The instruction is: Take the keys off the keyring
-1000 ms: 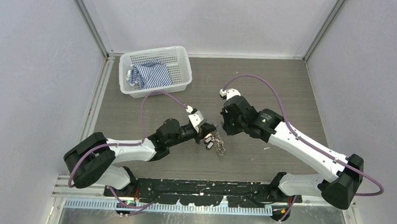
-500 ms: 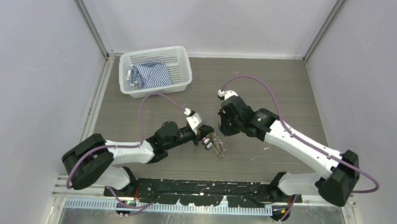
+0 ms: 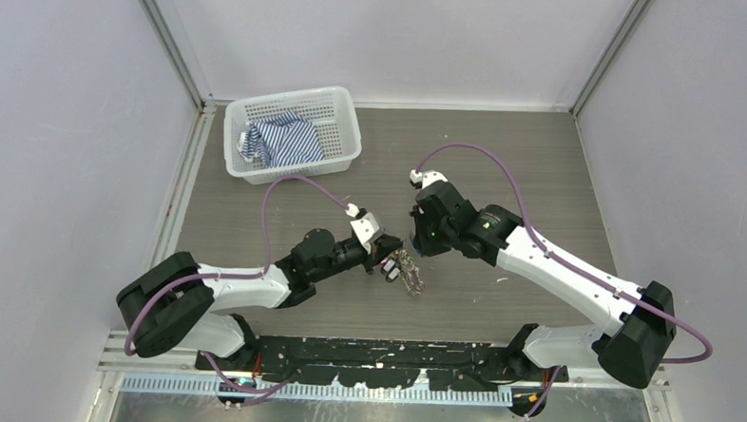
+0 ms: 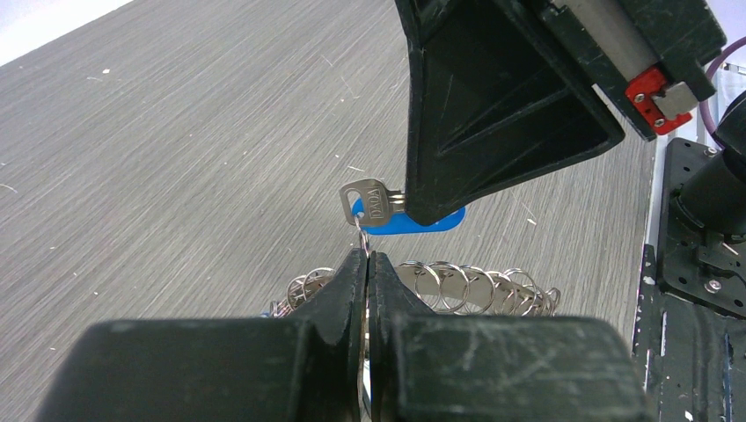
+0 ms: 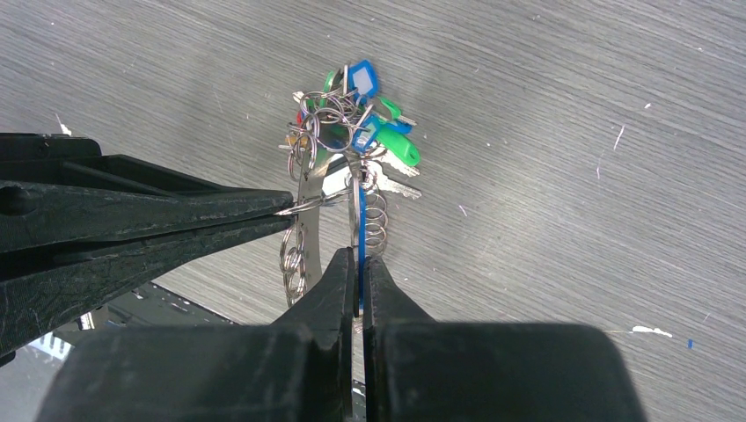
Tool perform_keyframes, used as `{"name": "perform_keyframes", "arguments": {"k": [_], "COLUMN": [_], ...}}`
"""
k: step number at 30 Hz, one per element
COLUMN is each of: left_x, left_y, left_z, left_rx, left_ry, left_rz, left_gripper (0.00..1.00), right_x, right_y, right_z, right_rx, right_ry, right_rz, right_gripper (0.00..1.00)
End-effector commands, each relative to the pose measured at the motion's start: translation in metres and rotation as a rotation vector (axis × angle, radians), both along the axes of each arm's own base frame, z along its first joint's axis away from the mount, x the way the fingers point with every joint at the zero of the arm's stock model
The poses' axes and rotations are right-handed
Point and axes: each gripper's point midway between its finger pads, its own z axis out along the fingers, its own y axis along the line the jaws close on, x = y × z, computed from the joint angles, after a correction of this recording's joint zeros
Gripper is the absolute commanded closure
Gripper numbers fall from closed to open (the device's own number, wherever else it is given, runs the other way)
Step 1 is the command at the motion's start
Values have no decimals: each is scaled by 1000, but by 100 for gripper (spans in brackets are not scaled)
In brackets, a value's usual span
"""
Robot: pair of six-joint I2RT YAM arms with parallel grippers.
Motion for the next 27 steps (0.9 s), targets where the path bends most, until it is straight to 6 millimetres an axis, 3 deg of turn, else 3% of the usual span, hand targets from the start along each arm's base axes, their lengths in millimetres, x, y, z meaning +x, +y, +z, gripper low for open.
{"name": "perform_keyframes", "arguments": {"k": [1,27], "left_x": [4,7], "left_y": [-1,3], "left_z": [52,55], "left_rx": [-142,-146], "left_ry": [-118,-120], "left_rz": [20,47], "left_gripper": [100,100], "right_x": [5,1], "right_y": [1,2], "right_z": [-1,-14], "right_rx": [6,3], "right_ry": [-8,22], "right_rz": [-12,-8], "right_gripper": [99,99]}}
